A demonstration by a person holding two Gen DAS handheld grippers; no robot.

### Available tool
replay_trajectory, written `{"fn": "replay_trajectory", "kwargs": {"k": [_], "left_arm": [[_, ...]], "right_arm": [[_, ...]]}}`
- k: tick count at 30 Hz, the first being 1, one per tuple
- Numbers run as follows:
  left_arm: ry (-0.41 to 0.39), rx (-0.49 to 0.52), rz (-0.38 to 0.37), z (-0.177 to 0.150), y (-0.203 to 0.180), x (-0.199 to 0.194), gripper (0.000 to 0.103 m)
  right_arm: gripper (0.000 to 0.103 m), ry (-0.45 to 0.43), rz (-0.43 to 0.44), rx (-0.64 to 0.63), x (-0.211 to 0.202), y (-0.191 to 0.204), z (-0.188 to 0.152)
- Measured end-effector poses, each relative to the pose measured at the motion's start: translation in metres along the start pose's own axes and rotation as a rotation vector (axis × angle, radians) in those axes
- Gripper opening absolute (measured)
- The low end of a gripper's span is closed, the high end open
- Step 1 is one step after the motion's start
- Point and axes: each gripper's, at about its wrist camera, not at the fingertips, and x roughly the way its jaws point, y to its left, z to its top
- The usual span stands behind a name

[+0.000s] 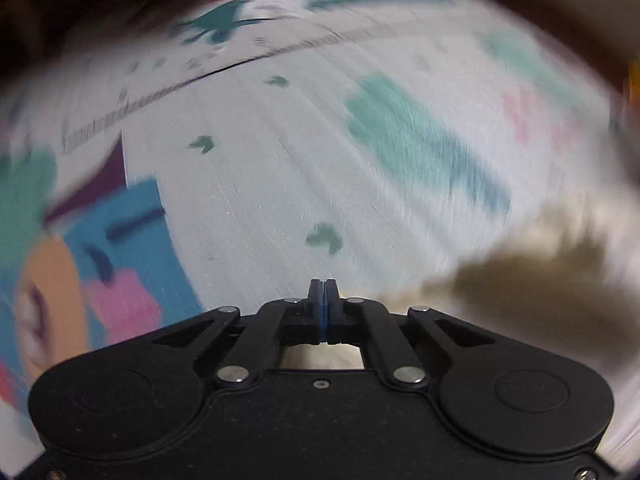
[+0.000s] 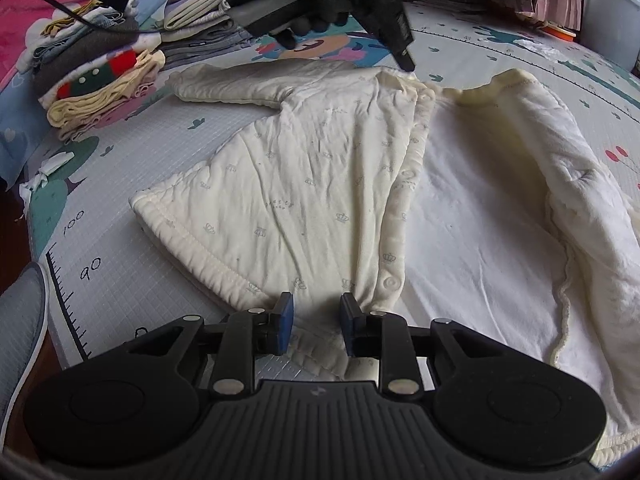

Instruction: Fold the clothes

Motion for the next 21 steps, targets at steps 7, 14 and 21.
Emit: {"fn": "replay_trajectory", "kwargs": {"k": [7, 14, 21], "left_arm": [[0.041, 0.136, -0.097, 0.004, 0.002, -0.021, 0.009], [0.136, 0.065, -0.042, -0.001, -0.011, 0.008, 0.01], [0.049, -0.074, -0.101, 0.002, -0.002, -0.003, 0.0]], "right_arm": [[0.028, -0.013, 0.011, 0.004, -0.001, -0.002, -0.002], [0.028, -0.013, 0.014, 0.002, -0.001, -0.003, -0.002], [0.028, -0.022, 0.014, 0.006, -0.001, -0.003, -0.004]]}}
